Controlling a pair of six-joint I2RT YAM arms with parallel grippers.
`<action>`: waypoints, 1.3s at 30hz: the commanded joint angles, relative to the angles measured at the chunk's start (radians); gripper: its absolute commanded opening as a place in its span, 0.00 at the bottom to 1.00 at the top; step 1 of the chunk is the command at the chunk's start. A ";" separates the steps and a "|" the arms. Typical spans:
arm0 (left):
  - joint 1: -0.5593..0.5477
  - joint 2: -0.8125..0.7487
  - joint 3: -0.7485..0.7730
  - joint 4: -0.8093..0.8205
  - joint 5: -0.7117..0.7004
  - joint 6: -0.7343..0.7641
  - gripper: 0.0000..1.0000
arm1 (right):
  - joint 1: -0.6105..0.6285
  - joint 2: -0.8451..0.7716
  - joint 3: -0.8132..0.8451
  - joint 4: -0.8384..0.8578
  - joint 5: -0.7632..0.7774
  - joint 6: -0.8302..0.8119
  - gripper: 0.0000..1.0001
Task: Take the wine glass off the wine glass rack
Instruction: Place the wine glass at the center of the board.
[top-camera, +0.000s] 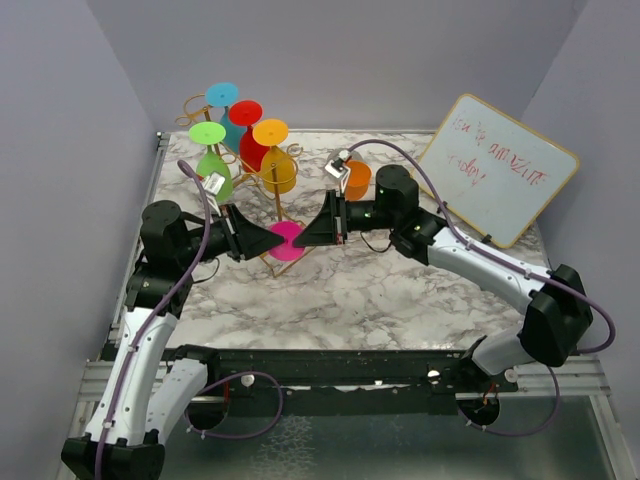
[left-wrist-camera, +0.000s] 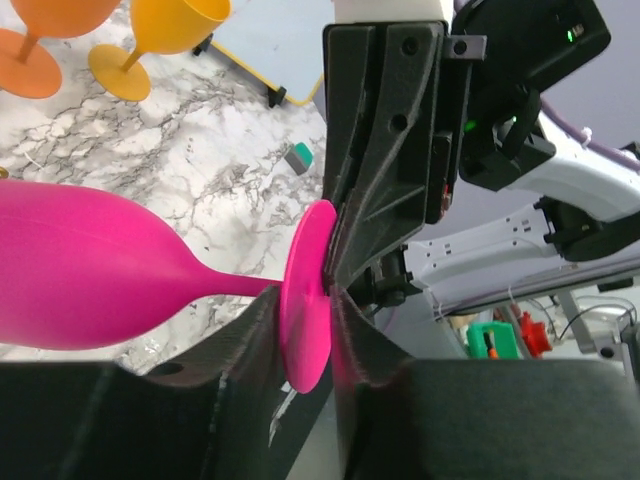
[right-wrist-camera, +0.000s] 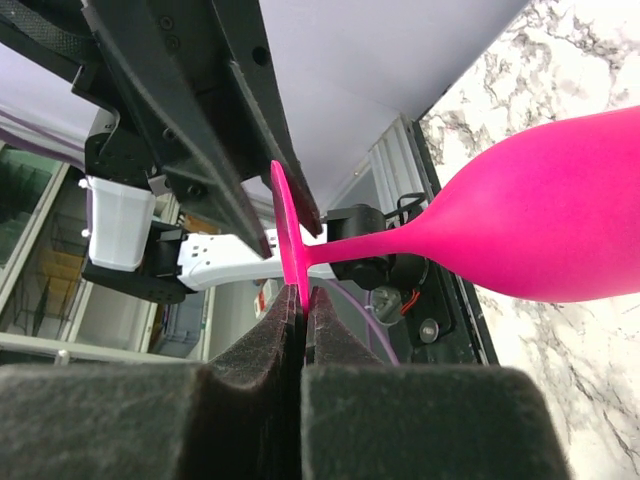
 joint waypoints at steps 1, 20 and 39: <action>-0.007 -0.006 0.003 -0.026 0.079 0.056 0.32 | 0.006 -0.035 0.035 -0.109 0.062 -0.087 0.01; -0.059 0.059 0.061 -0.051 0.119 0.123 0.00 | 0.005 -0.094 0.065 -0.233 0.094 -0.252 0.01; -0.220 0.038 0.015 -0.042 0.115 0.274 0.00 | -0.103 -0.198 0.149 -0.475 0.319 -0.407 0.76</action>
